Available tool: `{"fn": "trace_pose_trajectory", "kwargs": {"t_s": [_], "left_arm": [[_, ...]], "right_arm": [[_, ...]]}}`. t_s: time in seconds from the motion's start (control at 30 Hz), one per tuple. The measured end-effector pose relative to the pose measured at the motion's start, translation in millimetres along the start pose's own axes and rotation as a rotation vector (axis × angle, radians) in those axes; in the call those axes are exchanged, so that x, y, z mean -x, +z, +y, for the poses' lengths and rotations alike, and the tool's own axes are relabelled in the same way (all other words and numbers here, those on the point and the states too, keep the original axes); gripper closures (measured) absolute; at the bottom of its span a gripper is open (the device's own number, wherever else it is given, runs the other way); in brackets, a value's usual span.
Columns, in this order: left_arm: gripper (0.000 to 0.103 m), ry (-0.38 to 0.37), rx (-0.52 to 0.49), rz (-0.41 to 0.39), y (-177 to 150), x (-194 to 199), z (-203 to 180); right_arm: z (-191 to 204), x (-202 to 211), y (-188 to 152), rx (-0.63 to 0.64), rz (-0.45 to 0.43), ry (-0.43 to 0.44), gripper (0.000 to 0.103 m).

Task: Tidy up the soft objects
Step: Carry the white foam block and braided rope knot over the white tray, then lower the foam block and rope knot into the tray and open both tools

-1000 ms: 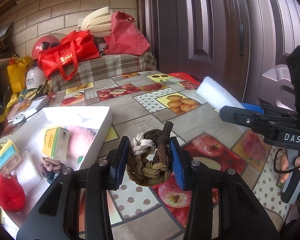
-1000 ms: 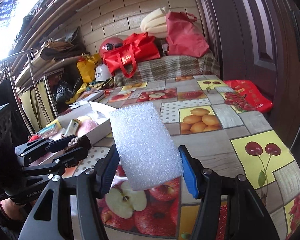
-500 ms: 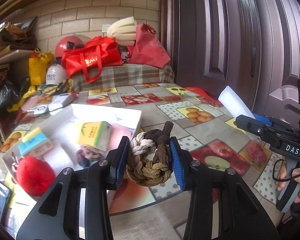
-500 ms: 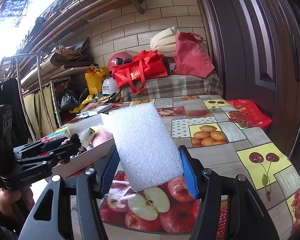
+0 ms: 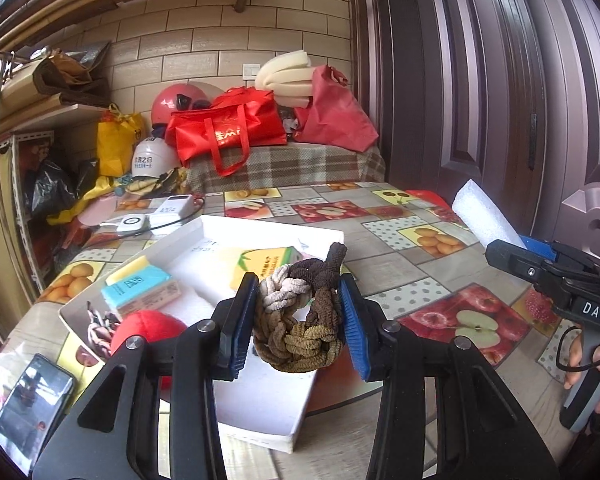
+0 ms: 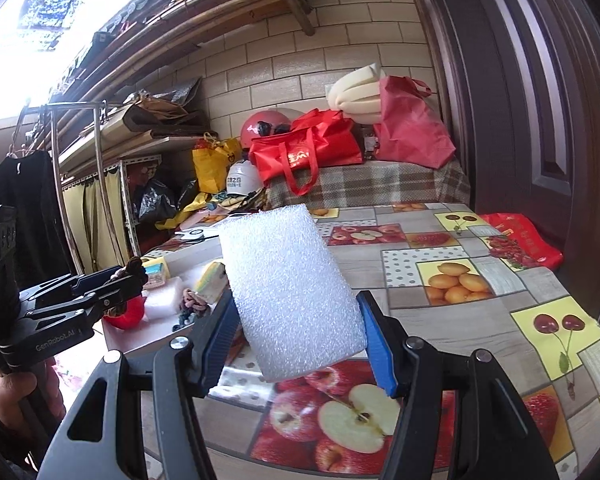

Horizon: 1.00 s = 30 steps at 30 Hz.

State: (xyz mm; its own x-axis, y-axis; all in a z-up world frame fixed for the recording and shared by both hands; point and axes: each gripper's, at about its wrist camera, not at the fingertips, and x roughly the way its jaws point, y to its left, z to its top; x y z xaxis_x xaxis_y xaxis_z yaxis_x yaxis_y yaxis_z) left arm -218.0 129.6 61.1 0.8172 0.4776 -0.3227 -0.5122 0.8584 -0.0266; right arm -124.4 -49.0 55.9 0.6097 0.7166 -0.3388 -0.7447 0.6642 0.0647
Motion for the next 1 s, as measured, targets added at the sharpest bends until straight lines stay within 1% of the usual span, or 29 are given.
{"fn": "trace_pose_trajectory", "kwargs": {"t_s": [0.1,0.2,0.3,0.37,0.43,0.53,0.73,0.77,1.0], "left_arm": [[0.063,0.016,-0.015,0.011,0,-5,7],[0.063,0.049,-0.034,0.022,1,-15,18],[0.063,0.109,-0.042,0.019,-1,-24,36],[0.063,0.108,0.034,0.033,-2,-28,57],[0.063,0.116,0.074,0.036,-3,-29,69],[0.063,0.129,0.055,0.036,-2,-32,72],[0.063,0.123,0.013,0.055,-1,-45,70],[0.063,0.124,0.011,0.059,-1,-48,70],[0.063,0.129,0.041,0.088,3,-64,80]], "right_arm": [[15,-9,1,0.037,0.006,0.02,0.044],[32,-19,2,0.069,0.007,0.039,0.044],[46,-29,4,0.095,0.012,0.06,0.044],[53,-35,4,0.106,0.019,0.075,0.044],[57,-39,4,0.111,0.029,0.086,0.044],[62,-50,4,0.105,0.055,0.102,0.044],[73,-80,0,0.09,0.12,0.128,0.044],[76,-86,0,0.096,0.135,0.129,0.044],[108,-103,1,0.207,0.143,0.147,0.044]]}}
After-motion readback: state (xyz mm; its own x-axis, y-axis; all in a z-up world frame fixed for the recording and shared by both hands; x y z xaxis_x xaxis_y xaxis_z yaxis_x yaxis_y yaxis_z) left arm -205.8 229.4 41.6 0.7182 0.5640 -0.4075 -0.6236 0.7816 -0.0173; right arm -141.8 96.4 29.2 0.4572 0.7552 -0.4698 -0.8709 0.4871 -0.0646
